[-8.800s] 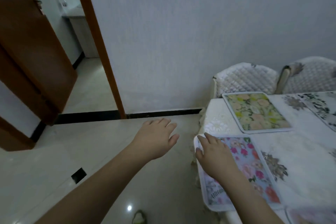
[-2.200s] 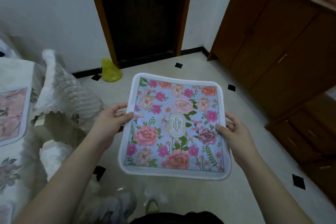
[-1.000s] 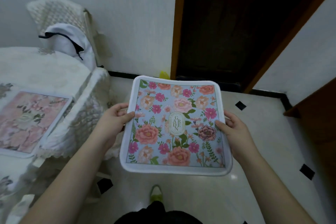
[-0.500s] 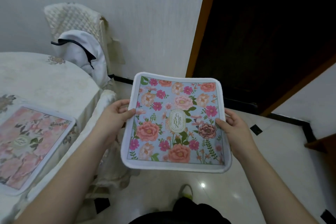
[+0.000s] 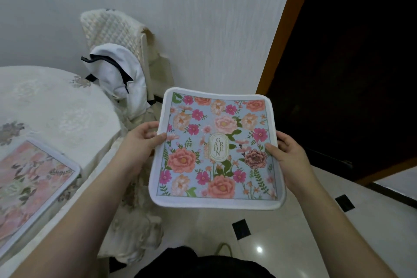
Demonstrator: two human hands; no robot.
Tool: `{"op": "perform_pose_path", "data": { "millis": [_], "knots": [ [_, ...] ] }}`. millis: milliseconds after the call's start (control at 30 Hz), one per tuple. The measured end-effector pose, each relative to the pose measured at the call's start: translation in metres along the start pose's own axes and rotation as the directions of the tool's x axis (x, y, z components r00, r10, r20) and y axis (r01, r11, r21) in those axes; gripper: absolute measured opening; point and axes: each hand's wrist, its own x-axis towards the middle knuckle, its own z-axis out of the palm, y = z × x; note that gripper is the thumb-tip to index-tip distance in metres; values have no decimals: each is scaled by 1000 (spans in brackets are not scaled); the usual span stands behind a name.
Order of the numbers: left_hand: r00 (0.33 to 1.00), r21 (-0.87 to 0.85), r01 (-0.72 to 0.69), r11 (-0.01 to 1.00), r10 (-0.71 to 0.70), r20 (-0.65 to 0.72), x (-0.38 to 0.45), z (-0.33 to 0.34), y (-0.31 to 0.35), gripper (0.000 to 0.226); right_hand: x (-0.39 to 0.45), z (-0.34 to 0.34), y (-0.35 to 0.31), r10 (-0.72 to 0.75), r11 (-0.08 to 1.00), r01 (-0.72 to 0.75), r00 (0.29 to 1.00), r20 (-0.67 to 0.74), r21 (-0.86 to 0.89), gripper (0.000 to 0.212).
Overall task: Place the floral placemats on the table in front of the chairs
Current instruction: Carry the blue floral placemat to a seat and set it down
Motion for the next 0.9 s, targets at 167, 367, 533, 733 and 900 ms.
{"op": "perform_pose_path", "data": {
  "millis": [167, 367, 533, 733, 900],
  "knots": [
    [997, -24, 9, 1000, -11, -76, 21, -1, 11, 27, 46, 15, -14, 12, 1000, -11, 997, 71, -17, 43],
    [987, -38, -18, 999, 11, -158, 61, -25, 28, 24, 107, 67, -37, 36, 999, -31, 990, 139, -37, 42],
    [973, -67, -33, 997, 17, -229, 111, -59, 42, 21, 157, 122, -59, 30, 999, -22, 979, 200, -46, 43],
    [956, -116, -19, 993, -16, -294, 154, -98, 57, 25, 203, 184, -90, 11, 996, 13, 964, 267, -86, 38],
    [943, -148, -20, 989, -31, -332, 183, -123, 72, 30, 235, 226, -106, 16, 993, 21, 948, 318, -112, 40]
  ]
}}
